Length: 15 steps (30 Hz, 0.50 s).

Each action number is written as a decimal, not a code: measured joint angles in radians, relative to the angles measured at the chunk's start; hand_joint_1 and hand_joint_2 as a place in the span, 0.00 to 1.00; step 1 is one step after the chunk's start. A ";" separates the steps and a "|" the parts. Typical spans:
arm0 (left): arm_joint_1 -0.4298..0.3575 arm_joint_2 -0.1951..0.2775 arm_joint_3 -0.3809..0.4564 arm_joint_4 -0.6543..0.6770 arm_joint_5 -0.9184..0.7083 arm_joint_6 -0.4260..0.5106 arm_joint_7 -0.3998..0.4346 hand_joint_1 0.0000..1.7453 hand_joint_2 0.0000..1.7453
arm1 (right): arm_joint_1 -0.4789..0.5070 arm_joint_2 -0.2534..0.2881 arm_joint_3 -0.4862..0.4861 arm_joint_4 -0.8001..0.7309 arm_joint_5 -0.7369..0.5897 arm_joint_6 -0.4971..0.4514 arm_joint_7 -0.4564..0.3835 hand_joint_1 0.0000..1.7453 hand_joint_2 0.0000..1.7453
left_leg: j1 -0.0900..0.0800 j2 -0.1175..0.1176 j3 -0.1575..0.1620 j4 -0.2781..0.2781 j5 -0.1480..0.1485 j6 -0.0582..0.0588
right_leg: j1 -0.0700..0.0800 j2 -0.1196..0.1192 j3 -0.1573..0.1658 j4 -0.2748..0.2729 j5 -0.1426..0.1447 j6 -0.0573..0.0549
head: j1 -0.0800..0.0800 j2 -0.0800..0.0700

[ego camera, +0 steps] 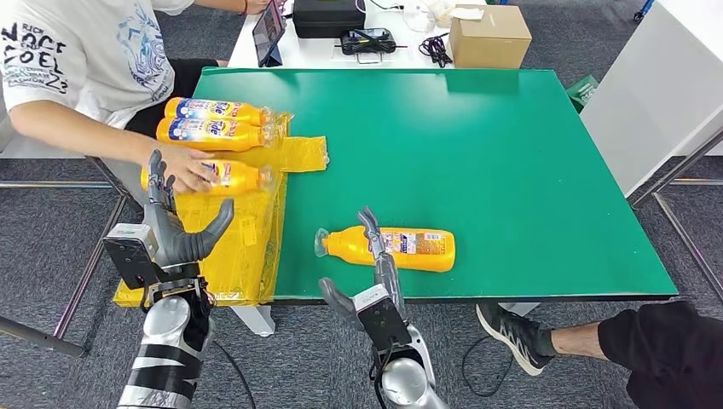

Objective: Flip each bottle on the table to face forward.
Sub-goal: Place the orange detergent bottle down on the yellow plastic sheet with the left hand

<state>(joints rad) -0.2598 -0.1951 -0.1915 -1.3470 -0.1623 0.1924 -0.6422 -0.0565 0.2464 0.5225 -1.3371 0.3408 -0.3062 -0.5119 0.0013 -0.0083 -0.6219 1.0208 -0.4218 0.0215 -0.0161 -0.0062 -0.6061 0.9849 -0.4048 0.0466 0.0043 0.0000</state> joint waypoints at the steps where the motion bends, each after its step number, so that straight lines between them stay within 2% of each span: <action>1: 0.000 -0.001 0.001 0.002 0.008 -0.009 0.003 0.00 1.00 | 0.000 0.000 -0.001 0.000 0.001 -0.001 0.000 0.00 1.00 | 0.000 0.000 0.000 0.000 0.000 0.000 | 0.000 0.000 0.000 0.000 0.000 0.000 | 0.000 0.000; 5: 0.012 -0.010 0.006 0.007 0.116 -0.107 0.064 0.00 1.00 | 0.004 -0.005 -0.015 -0.007 0.025 -0.013 0.019 0.00 1.00 | 0.000 0.000 0.000 0.000 0.000 0.000 | 0.000 0.000 0.000 0.000 0.000 0.000 | 0.000 0.000; 9: 0.052 -0.020 0.007 0.011 0.236 -0.202 0.134 0.00 1.00 | 0.005 -0.045 -0.053 -0.030 0.124 -0.007 0.120 0.00 1.00 | -0.001 0.000 0.000 0.000 0.000 0.000 | -0.001 0.000 0.000 0.000 0.000 0.000 | 0.000 0.000; 15: 0.132 -0.021 0.003 0.013 0.135 -0.199 0.130 0.00 1.00 | -0.045 -0.161 -0.151 -0.040 0.316 0.063 0.285 0.00 1.00 | -0.002 0.000 -0.001 0.000 0.000 0.001 | -0.001 0.000 0.000 0.000 0.000 0.000 | 0.000 0.000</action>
<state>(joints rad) -0.1282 -0.2156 -0.1888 -1.3340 -0.0277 -0.0068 -0.5126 -0.1018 0.0857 0.3712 -1.3766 0.6566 -0.2431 -0.2272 -0.0010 -0.0085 -0.6226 1.0210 -0.4222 0.0221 -0.0175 -0.0063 -0.6060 0.9845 -0.4046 0.0469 0.0043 0.0000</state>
